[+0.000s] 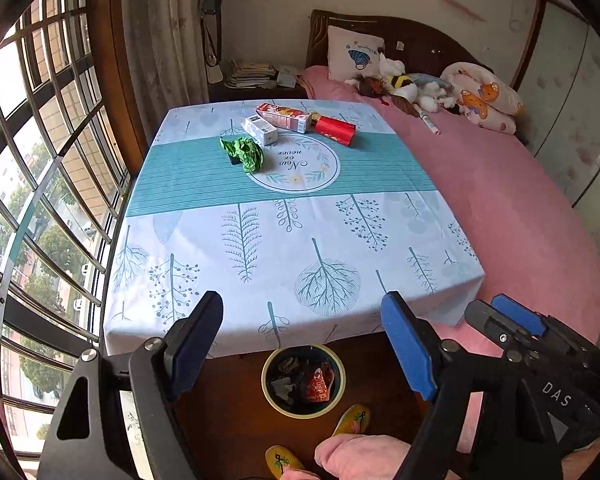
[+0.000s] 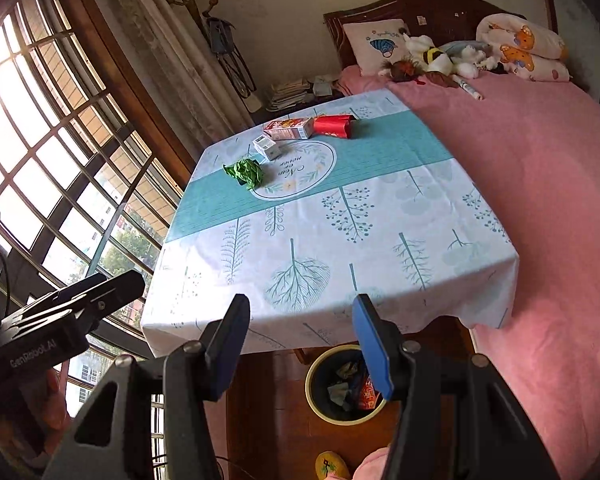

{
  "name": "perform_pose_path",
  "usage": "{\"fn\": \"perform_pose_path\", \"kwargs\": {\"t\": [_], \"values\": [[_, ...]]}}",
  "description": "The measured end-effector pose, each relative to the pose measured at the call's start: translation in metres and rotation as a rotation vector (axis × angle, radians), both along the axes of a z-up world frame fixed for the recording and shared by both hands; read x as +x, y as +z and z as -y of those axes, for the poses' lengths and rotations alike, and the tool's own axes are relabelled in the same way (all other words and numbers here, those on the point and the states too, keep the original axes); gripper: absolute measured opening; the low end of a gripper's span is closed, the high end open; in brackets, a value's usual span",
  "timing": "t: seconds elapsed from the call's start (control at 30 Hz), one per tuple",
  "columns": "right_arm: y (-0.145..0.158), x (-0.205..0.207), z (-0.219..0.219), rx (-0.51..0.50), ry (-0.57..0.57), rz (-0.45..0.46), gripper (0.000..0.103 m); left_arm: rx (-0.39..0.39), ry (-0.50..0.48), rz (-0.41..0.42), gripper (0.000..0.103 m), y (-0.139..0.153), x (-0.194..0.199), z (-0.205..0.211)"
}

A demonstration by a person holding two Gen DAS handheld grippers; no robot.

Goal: Collect trash
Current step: 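Raise both tools back toward the table, then grasp the green crumpled paper with the left tool while the right tool grasps the red cylinder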

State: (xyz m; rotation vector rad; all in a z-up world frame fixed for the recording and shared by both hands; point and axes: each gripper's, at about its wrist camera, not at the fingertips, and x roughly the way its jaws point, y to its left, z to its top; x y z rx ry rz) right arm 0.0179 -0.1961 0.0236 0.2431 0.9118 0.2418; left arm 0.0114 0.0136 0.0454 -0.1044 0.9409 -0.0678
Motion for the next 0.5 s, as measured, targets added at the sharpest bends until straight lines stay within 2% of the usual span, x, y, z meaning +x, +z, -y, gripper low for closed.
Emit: {"fn": "perform_pose_path", "kwargs": {"t": [0.23, 0.3, 0.5], "values": [[-0.002, 0.058, -0.002, 0.008, 0.043, 0.013, 0.054, 0.023, 0.113, -0.012, 0.077, -0.013, 0.046, -0.019], [-0.007, 0.084, -0.001, 0.007, 0.058, 0.009, 0.054, 0.027, 0.149, -0.03, 0.07, -0.019, 0.066, -0.024], [-0.027, 0.182, 0.006, -0.003, 0.138, -0.005, 0.054, 0.008, 0.252, -0.12, 0.07, -0.047, 0.152, -0.035]]}}
